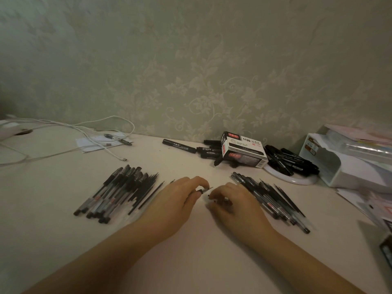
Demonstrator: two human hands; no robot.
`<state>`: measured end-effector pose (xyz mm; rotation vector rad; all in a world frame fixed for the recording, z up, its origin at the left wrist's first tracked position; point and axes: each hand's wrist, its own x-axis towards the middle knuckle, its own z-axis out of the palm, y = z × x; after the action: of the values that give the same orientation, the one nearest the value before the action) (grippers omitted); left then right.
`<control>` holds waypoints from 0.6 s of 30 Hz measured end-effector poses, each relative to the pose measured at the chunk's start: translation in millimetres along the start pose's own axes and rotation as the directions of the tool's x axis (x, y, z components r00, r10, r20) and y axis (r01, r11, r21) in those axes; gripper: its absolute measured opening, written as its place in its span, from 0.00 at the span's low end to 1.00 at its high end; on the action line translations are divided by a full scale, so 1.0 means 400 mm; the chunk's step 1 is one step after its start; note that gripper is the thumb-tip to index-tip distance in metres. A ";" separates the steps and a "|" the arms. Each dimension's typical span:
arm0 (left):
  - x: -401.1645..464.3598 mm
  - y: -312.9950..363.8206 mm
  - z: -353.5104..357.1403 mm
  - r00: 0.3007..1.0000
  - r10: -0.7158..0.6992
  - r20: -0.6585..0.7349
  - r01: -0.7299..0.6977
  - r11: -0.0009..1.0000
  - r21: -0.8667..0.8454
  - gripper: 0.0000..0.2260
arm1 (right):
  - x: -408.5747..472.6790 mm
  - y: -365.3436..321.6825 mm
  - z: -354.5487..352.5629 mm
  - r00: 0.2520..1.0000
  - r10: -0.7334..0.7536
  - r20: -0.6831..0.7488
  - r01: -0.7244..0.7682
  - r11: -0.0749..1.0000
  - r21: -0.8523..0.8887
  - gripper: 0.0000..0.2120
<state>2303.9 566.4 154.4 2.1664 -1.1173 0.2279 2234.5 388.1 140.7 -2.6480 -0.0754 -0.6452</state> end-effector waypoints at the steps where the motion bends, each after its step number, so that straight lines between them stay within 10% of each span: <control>1: 0.000 0.000 0.000 1.000 -0.010 0.000 0.010 1.000 -0.008 0.10 | 0.001 -0.003 -0.002 1.000 0.012 -0.013 -0.012 1.000 0.020 0.05; 8: 0.005 0.025 0.003 0.999 -0.016 -0.046 0.005 0.971 -0.239 0.13 | 0.012 -0.042 -0.032 0.958 0.270 0.097 -0.267 0.717 0.643 0.05; 18: 0.006 0.022 0.014 0.999 -0.021 -0.031 0.012 0.966 -0.258 0.17 | 0.020 -0.029 -0.046 0.867 0.468 0.170 -0.364 0.361 0.859 0.13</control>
<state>2297.8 557.8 155.2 1.9330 -1.0470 0.1041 2232.0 390.8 163.4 -1.4932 0.2469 -0.3861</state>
